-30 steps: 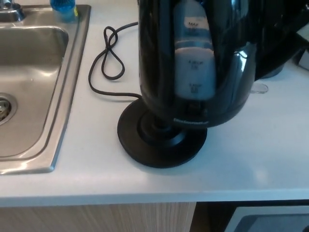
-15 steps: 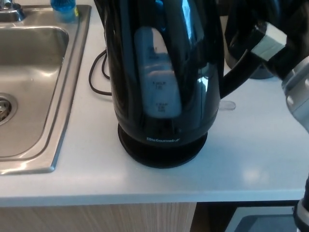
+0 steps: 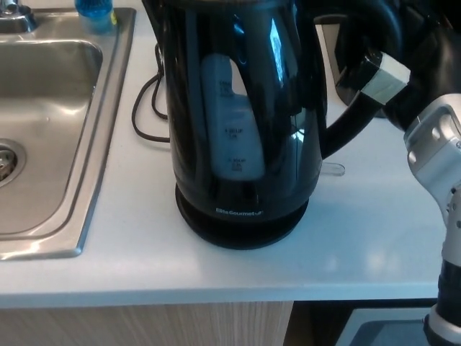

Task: Pick up a kettle using the right hand on left side of the counter and then walk right towards the kettl base and turn on the kettle

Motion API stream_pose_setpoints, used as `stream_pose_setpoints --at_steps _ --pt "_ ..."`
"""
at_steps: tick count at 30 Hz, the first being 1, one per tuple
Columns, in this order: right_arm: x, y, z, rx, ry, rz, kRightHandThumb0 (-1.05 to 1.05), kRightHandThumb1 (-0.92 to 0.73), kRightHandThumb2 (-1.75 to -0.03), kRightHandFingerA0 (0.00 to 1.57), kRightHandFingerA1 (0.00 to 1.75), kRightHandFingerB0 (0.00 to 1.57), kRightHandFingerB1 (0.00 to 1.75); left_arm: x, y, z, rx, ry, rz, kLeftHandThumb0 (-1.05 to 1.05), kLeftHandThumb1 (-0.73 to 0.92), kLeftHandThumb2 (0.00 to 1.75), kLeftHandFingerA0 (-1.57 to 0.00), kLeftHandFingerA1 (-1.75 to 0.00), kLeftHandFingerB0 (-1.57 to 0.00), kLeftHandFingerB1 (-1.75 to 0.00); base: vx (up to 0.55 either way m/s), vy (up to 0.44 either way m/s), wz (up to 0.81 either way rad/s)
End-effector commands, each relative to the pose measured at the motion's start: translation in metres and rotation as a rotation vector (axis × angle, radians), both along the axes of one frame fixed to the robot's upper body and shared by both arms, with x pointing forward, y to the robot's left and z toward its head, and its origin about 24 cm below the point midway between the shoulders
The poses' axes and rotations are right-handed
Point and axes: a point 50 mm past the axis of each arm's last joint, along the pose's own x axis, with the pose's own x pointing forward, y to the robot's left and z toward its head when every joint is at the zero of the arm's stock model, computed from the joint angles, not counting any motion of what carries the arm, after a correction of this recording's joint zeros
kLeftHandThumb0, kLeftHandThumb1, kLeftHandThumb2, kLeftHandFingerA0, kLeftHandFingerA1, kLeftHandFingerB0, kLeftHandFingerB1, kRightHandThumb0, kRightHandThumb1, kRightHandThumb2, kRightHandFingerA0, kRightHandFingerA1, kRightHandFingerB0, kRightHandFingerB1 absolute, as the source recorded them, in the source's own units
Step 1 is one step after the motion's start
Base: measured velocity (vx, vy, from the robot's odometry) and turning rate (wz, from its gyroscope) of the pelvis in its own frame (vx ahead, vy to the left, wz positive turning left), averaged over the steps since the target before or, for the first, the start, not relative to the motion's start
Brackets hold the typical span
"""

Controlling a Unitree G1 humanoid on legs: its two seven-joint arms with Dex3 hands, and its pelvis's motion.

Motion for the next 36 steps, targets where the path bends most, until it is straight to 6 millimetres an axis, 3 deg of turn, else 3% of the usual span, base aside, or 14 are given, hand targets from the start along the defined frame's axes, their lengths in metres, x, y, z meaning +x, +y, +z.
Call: stream_pose_setpoints --at_steps 1,10,13,21,24,27,30,36 --pt "-0.001 -0.005 0.001 0.025 -0.197 -0.014 -0.21 -0.37 -1.52 1.07 1.75 0.84 1.68 -0.005 0.004 0.003 0.03 0.003 -0.007 0.38 0.57 1.24 -0.93 -1.06 -0.82 -0.95 0.0 0.0 0.0" --pt "-0.003 0.002 -0.011 0.036 -0.227 0.023 -0.22 -0.37 -1.52 1.08 1.75 0.84 1.69 -0.005 0.003 0.002 0.018 -0.005 -0.003 0.4 0.59 1.29 -0.93 -1.07 -0.79 -0.93 0.0 0.0 0.0" --pt "-0.009 0.008 -0.006 0.024 -0.266 0.069 -0.26 -0.34 -1.5 1.07 1.75 0.85 1.68 -0.003 0.004 0.003 0.024 -0.011 -0.002 0.38 0.58 1.31 -0.93 -1.08 -0.79 -0.94 0.0 0.0 0.0" --pt "-0.025 0.018 -0.004 -0.062 -0.36 0.16 -0.2 -0.36 -1.43 1.1 1.75 0.88 1.67 -0.004 0.004 0.003 0.032 0.008 -0.005 0.33 0.61 1.19 -0.92 -1.06 -0.79 -0.93 0.0 0.0 0.0" --pt "-0.027 0.014 -0.012 -0.078 -0.364 0.147 -0.19 -0.38 -1.4 1.09 1.75 0.9 1.66 -0.004 0.003 0.002 0.02 -0.003 -0.007 0.34 0.59 1.22 -0.94 -1.07 -0.8 -0.94 0.0 0.0 0.0" --pt "-0.026 0.009 -0.019 -0.163 -0.359 0.119 -0.17 -0.37 -1.48 1.08 1.75 0.89 1.62 0.0 0.003 0.003 0.039 0.0 -0.026 0.35 0.58 1.25 -0.92 -1.05 -0.81 -0.94 0.0 0.0 0.0" --pt "-0.025 0.008 -0.019 -0.198 -0.366 0.118 -0.14 -0.43 -1.47 1.11 1.75 0.94 1.55 0.002 0.005 0.004 0.04 -0.005 -0.03 0.32 0.58 1.23 -0.94 -1.05 -0.82 -0.94 0.0 0.0 0.0" --pt "-0.019 0.005 -0.017 -0.232 -0.325 0.122 -0.13 -0.4 -1.52 1.09 1.75 0.92 1.57 0.003 0.005 0.002 0.025 -0.013 -0.019 0.34 0.58 1.24 -0.95 -1.06 -0.83 -0.95 0.0 0.0 0.0"
